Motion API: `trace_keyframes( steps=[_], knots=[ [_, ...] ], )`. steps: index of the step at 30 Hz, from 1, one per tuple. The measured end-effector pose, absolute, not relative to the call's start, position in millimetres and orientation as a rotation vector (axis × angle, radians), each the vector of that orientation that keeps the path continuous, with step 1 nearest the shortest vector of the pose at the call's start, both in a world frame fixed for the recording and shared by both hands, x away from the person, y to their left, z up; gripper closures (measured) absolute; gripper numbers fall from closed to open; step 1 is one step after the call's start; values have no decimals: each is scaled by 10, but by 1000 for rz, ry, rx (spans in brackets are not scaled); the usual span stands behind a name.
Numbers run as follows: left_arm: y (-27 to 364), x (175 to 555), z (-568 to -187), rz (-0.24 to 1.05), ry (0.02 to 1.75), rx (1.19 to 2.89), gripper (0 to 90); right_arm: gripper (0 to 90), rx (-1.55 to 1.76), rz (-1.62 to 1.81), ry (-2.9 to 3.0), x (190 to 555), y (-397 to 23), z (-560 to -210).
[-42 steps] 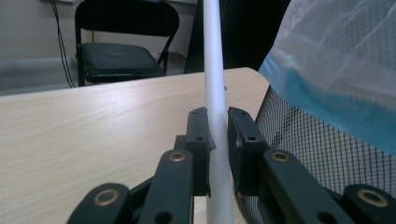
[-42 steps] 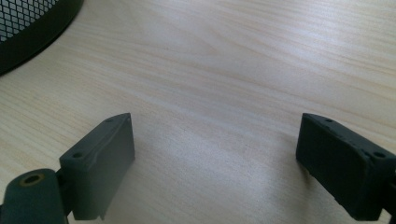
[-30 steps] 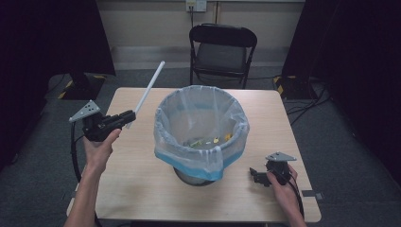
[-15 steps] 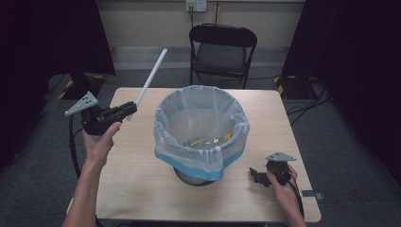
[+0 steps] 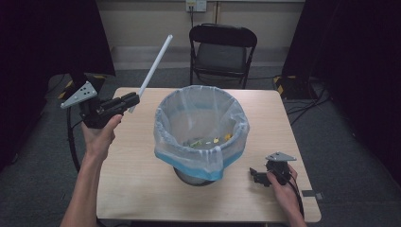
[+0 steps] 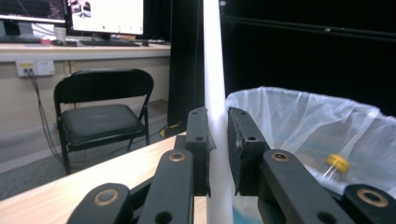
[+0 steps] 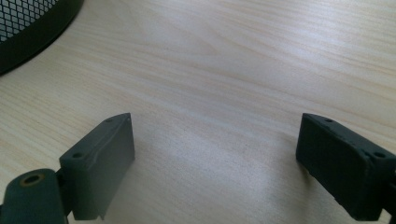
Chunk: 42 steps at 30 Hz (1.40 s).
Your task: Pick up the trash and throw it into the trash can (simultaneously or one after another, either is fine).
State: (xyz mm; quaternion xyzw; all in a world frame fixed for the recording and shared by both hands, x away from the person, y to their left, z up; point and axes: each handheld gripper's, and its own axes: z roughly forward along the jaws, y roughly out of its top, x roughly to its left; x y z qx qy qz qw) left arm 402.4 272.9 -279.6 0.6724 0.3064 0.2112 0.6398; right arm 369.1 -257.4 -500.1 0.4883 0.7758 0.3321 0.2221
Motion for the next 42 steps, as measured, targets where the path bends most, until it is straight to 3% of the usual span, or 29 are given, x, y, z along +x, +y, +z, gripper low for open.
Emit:
trace_keyframes(
  steps=[42],
  knots=[
    [2092,4103,-2274,408,521,1533,798,107,1349,918,2143,3691,-2574,-5001]
  ],
)
